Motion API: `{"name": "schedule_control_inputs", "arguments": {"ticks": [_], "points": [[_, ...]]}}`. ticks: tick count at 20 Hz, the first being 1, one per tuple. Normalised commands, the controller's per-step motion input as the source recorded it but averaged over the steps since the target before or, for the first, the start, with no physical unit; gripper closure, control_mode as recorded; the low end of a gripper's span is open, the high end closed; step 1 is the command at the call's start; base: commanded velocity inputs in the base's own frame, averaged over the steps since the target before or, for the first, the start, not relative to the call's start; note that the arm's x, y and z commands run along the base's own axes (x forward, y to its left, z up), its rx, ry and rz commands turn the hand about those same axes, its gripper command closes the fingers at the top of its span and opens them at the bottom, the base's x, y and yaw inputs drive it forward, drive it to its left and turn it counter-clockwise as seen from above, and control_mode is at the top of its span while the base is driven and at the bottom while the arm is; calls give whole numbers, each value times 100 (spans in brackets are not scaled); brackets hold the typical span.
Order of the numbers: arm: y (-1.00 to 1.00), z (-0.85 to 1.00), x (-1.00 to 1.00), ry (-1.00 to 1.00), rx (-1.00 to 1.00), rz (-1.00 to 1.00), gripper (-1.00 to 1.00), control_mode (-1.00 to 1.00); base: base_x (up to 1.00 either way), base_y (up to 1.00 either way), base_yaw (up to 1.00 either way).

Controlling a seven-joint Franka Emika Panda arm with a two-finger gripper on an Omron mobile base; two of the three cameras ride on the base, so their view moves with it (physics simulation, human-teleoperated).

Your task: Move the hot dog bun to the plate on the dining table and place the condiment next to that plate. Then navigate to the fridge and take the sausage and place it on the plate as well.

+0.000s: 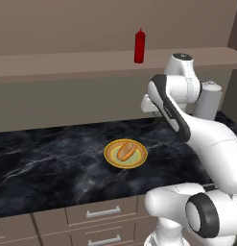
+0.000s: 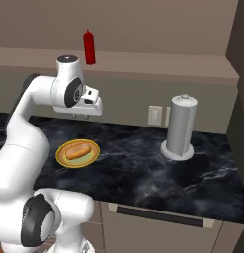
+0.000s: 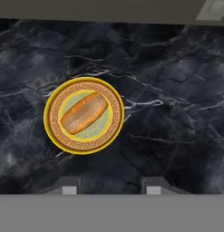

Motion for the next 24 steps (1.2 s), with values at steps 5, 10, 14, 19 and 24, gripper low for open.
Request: {"name": "schedule_control_inputs", "arguments": {"ticks": [5, 10, 14, 19, 24], "points": [[-2, -9, -56, -8, 1, -10, -100, -100, 0, 0, 0], [13, -50, -62, -7, 13, -53, -100, -100, 0, 0, 0], [40, -65, -36, 0, 13, -57, -100, -100, 0, 0, 0], [27, -55, -6, 0, 16, -41, -100, -100, 0, 0, 0], [7, -35, 27, -5, 17, -13, -100, -100, 0, 0, 0]]}}
